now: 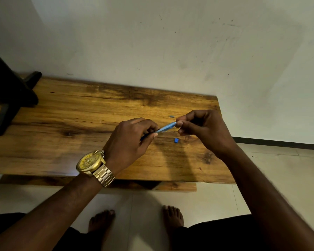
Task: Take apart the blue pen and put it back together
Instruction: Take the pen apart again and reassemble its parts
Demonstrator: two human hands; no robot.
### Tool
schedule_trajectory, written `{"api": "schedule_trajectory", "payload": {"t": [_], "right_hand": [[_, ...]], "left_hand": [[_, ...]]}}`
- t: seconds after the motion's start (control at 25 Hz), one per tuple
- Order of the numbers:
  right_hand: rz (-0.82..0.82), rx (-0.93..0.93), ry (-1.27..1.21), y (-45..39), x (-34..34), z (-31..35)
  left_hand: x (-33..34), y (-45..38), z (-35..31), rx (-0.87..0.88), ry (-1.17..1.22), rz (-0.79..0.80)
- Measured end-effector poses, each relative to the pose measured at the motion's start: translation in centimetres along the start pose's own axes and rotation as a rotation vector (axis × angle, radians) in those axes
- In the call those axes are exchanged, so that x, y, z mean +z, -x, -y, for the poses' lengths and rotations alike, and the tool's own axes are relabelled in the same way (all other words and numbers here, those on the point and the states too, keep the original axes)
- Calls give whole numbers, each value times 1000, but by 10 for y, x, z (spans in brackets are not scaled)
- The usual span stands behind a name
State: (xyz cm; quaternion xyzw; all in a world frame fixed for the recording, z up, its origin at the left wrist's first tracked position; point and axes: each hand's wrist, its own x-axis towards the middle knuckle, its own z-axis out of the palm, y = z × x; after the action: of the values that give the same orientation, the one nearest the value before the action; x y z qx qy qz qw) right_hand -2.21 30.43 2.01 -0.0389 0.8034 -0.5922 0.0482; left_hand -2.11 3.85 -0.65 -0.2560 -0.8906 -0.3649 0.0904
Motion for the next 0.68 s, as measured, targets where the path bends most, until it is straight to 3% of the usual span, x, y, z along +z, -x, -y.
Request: {"api": "schedule_trajectory", "payload": {"t": [0.24, 0.36, 0.44, 0.52, 0.6, 0.68], "right_hand": [[128, 37, -69, -3, 4, -2], [70, -13, -41, -11, 6, -1], [-100, -34, 178, -25, 7, -5], [-241, -70, 555, -42, 15, -13], [-204, -92, 815, -58, 27, -27], [-144, -97, 910, -70, 39, -40]], "left_hand": [[-5, 0, 6, 3, -72, 49], [-6, 0, 6, -84, 35, -3], [-6, -1, 8, -187, 86, -65], [-6, -2, 11, -285, 132, -106], [-7, -2, 12, -334, 174, -113], [-8, 0, 13, -338, 185, -107]]}}
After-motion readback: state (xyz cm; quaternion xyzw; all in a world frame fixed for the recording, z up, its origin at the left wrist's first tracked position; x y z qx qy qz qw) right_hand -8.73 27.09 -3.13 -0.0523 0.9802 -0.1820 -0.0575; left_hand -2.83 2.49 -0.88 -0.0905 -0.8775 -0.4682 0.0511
